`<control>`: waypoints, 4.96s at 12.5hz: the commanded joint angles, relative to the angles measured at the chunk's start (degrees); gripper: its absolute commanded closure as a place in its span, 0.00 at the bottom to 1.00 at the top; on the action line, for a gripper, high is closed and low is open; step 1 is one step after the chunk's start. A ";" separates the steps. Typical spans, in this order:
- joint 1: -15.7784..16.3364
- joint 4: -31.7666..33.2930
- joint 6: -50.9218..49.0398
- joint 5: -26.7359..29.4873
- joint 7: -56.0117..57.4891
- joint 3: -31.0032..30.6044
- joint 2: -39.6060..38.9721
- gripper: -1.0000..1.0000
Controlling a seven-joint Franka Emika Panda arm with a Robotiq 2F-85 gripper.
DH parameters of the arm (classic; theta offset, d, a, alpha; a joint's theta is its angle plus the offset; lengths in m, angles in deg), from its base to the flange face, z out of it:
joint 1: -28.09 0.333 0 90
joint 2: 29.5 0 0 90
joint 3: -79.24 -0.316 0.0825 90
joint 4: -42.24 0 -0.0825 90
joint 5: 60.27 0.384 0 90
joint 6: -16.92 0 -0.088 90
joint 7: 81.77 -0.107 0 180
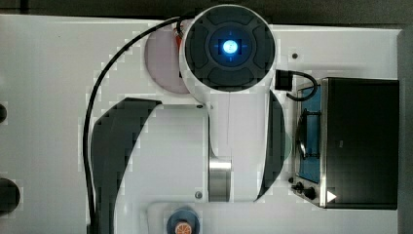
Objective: Drag strainer right to left.
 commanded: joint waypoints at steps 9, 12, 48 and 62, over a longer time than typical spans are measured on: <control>0.78 29.23 -0.92 -1.18 -4.06 2.69 23.53 0.00; 0.79 36.07 14.29 -1.18 -11.25 2.58 17.38 0.00; 17.23 31.38 51.96 -1.06 -62.02 -3.41 -25.00 0.00; 27.63 15.17 46.91 5.15 -71.07 -6.12 -34.80 0.00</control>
